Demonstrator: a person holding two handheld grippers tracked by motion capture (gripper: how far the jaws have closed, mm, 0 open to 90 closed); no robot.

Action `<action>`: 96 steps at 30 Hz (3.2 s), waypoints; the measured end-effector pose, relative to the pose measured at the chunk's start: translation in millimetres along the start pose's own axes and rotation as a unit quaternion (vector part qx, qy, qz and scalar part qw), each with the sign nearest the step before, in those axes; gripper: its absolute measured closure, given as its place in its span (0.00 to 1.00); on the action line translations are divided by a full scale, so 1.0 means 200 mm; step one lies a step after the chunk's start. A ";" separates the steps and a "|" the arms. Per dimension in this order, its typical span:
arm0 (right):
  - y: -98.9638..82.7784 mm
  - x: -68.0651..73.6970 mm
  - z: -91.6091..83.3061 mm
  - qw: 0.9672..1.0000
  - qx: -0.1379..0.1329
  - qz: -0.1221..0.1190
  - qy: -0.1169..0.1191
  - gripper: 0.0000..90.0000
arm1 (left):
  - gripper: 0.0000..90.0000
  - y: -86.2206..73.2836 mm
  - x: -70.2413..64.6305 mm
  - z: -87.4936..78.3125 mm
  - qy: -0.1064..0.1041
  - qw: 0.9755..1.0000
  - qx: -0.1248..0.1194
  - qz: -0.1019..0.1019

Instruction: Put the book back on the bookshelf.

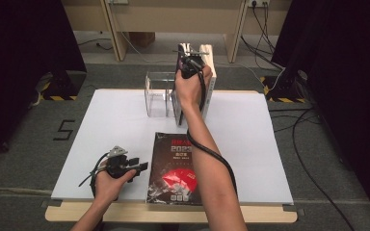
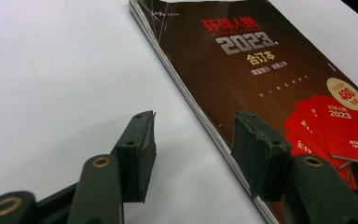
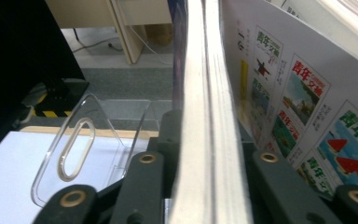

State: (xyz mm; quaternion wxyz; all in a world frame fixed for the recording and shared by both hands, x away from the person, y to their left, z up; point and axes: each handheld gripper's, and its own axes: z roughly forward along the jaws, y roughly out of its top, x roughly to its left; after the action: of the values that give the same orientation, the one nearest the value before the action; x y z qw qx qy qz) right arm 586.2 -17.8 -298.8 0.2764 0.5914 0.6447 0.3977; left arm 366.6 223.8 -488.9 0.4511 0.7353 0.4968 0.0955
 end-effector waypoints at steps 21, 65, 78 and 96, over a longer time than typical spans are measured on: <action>-0.05 0.06 -0.08 0.996 -0.082 -0.034 -0.027 0.85 | 0.54 0.00 0.02 -0.01 -0.003 1.000 -0.002 -0.004; -0.37 -0.10 -0.32 0.994 -0.073 -0.022 0.076 0.86 | 0.54 -0.02 -0.01 0.01 -0.004 1.000 0.007 0.006; -0.37 -0.10 -0.28 0.995 -0.060 -0.029 0.075 0.92 | 0.54 -0.02 0.00 0.01 -0.004 1.000 0.006 0.005; -0.45 -0.18 -0.34 0.996 -0.040 -0.023 0.080 0.83 | 0.53 -0.02 -0.01 0.03 -0.004 1.000 0.011 0.006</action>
State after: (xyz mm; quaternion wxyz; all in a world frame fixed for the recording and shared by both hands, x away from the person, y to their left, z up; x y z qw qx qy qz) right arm 487.1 -64.5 -341.8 0.2563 0.5308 0.6621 0.4629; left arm 366.0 219.4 -494.2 0.4449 0.7432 0.4917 0.0896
